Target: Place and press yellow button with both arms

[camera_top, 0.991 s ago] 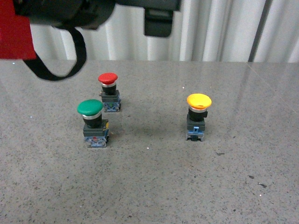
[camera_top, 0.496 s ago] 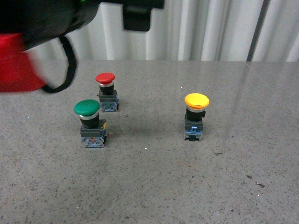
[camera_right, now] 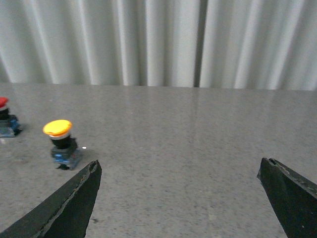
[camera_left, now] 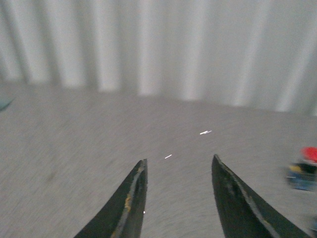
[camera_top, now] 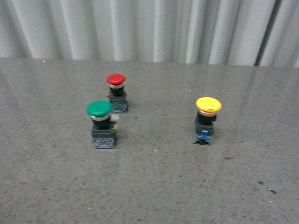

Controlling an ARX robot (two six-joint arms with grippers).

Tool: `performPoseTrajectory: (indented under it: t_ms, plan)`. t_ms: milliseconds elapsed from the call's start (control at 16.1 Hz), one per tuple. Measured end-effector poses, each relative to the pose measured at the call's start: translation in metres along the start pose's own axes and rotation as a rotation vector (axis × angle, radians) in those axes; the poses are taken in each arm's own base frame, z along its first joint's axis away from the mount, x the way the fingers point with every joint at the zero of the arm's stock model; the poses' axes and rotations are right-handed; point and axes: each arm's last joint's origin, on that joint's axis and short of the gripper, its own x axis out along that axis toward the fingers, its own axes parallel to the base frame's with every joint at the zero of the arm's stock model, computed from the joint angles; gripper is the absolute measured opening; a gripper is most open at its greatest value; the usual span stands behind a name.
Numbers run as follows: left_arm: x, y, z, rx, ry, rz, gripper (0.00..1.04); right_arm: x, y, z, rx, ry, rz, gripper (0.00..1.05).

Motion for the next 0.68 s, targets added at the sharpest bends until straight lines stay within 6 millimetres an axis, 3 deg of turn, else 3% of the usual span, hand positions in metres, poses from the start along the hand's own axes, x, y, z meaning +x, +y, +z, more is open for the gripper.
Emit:
performPoseTrajectory:
  t_ms: [62,124,310,681]
  plan:
    - [-0.015,-0.015,-0.003,0.024,-0.075,-0.126,0.21,0.0,0.0,-0.001,0.0,0.011,-0.01,0.98]
    - [-0.023,-0.025,-0.032,0.011,-0.034,-0.108,0.02,0.0,0.0,0.0,0.0,0.002,-0.01,0.98]
    - [-0.032,-0.041,-0.05,0.013,-0.031,-0.123,0.02,0.0,0.0,0.0,0.0,0.003,-0.01,0.98]
    - [-0.038,-0.04,-0.058,0.012,-0.041,-0.107,0.02,0.0,0.0,0.0,0.0,0.002,-0.01,0.98]
